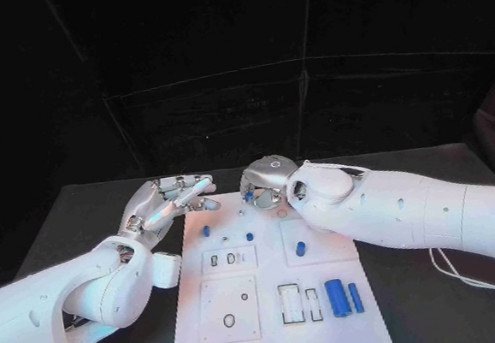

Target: Assemble the parts on the task board

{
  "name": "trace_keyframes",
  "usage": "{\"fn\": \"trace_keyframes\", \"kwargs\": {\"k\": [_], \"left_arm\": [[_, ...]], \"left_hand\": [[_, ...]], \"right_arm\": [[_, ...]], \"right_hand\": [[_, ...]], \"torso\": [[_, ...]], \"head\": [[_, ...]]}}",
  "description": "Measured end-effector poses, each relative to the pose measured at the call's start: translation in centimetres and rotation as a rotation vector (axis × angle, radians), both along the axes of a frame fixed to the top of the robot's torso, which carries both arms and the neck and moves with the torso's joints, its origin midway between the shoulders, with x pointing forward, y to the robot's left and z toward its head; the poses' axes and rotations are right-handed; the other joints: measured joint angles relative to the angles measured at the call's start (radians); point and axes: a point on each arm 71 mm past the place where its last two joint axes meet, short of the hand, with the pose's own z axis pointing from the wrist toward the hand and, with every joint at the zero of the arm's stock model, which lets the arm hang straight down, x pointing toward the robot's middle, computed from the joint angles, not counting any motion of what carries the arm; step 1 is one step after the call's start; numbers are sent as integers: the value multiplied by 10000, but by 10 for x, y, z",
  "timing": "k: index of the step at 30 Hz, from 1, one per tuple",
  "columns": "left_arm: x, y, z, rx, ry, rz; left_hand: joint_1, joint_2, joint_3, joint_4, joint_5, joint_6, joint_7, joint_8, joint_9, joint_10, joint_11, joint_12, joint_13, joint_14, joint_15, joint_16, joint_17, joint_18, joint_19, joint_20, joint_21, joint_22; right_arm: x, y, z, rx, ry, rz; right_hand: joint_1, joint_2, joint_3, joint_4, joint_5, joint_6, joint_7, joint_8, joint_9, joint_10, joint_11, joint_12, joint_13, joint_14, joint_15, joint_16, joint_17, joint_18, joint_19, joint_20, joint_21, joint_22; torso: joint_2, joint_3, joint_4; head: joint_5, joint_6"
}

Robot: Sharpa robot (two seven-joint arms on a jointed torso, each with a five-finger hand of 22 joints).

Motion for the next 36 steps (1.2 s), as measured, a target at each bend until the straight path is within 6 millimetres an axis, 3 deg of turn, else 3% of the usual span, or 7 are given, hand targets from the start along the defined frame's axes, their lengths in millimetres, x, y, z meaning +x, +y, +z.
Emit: {"fn": "trace_keyframes", "kwargs": {"k": [17, 19, 24, 29, 31, 33, 36], "left_arm": [[1, -1, 3, -9, -58, -45], [1, -1, 3, -8, -58, -45], [2, -1, 4, -4, -64, -41], [2, -1, 4, -3, -59, -48], [2, -1, 4, -2, -58, -50], [2, -1, 4, 1, -53, -49], [2, 0, 4, 8, -49, -40]], "left_hand": [[0, 0, 0, 0, 0, 0, 0, 0, 2, 0, 0, 0, 1, 0, 0, 0, -1, 0, -1, 0, 0, 1], [0, 0, 0, 0, 0, 0, 0, 0, 2, 0, 0, 0, 1, 0, 0, 0, -2, -1, 0, 1, 0, 1], [0, 0, 0, 0, 0, 0, 0, 0, 2, 0, 0, 0, 1, 0, 0, 0, 8, -1, -1, 0, 0, 1], [0, -1, 0, 0, 0, 0, 0, 0, 3, 0, 0, 0, 2, 0, 0, 0, 7, 0, -1, 1, 0, 2], [0, -1, 0, 0, 0, 0, 0, -36, 3, 0, 0, -50, 2, 0, 0, -42, 23, 0, -1, 1, 0, -6], [1, 0, 0, 0, 0, 0, 0, -40, 3, 0, 0, -50, 2, 0, 0, -65, 26, 0, -1, 1, 0, -13], [1, 0, 0, 0, 0, 0, 0, -40, 3, 0, 0, -50, 2, 0, 0, -68, 26, 0, -1, 1, 0, -13]], "right_arm": [[7, 5, 0, 49, -37, -120], [7, 6, 0, 43, -25, -119], [7, 6, -1, 23, 4, -120], [8, 6, -1, 2, 16, -154], [9, 5, -1, -2, 10, -174], [9, 5, 0, -3, -4, -189], [10, 4, 0, 11, -21, -204]], "right_hand": [[0, 0, 0, 1, -34, -1, 1, -38, 0, -1, 1, -53, -15, 0, 0, -1, 1, 1, 36, 36, 38, 16], [0, 0, 28, 30, -35, -2, 2, -38, 0, -2, 1, -54, -18, 0, 0, -1, -2, -137, 36, 36, 38, 26], [-210, -209, 70, 71, 7, -167, 96, -144, -46, -167, 38, -120, -21, 0, 0, -14, -202, -159, 28, 44, 38, -54], [-449, -683, -152, 309, -23, -1019, 248, -183, -116, -1386, 268, -117, -79, -287, 266, -797, -1312, -150, -855, 239, -516, -1183], [-390, -765, -393, 352, -35, -1309, 279, -183, -116, -1860, 345, -117, -78, -472, 289, -1212, -1868, 86, -1335, 305, -884, -1851], [-340, -815, -691, 441, -34, -1546, 329, -183, -116, -2272, 426, -117, -79, -596, 343, -1668, -2460, 99, -1768, 361, -1283, -2506], [-303, -852, -778, 494, -34, -1577, 360, -183, -116, -2368, 433, -117, -78, -611, 358, -1782, -2650, 242, -1878, 377, -1386, -2720]], "torso": [[145, -27, 63], [153, -27, 63], [167, -32, 63], [171, -32, 63], [174, -34, 63], [176, -35, 63], [178, -35, 62]], "head": [[-3, 37], [-3, 27], [-3, 18], [-5, 17], [-5, 25], [-6, 29], [-6, 31]]}}
